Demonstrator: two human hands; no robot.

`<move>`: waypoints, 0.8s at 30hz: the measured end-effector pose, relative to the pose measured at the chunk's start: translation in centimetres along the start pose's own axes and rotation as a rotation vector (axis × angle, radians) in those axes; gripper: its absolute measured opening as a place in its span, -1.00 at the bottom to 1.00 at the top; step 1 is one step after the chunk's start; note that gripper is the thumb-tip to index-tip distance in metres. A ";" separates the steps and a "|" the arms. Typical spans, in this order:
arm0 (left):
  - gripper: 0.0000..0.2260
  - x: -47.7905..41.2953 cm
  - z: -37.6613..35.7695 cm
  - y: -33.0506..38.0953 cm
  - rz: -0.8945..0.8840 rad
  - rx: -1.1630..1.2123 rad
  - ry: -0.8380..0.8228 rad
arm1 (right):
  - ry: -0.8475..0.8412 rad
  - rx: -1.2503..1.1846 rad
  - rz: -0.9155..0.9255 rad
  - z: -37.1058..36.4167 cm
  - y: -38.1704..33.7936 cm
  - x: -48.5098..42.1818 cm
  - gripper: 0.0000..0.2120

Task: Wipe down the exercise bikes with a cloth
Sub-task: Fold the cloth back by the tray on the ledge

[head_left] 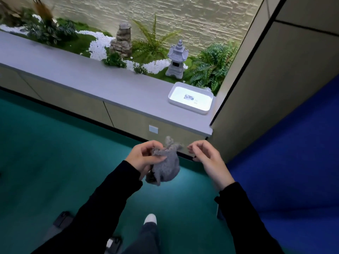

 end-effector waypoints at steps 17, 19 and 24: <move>-0.78 -12.5 3.6 8.2 0.171 0.035 -0.252 | -0.274 -0.515 -0.254 -8.8 3.3 -14.9 -0.65; -0.79 -14.1 3.4 8.8 0.188 0.045 -0.262 | -0.285 -0.557 -0.260 -8.3 3.8 -16.9 -0.69; -0.83 -19.9 3.4 10.7 0.222 0.136 -0.189 | -0.070 -0.500 -0.221 -4.6 5.2 -22.9 -0.74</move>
Point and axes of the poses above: each hand's wrist, its own x-axis away from the middle knuckle, its own z-axis out of the back of the hand, y = z × x, the point moved 10 cm from there along -x, towards the middle knuckle, and after that the axes turned 15 degrees about z, right-handed, at the moved point
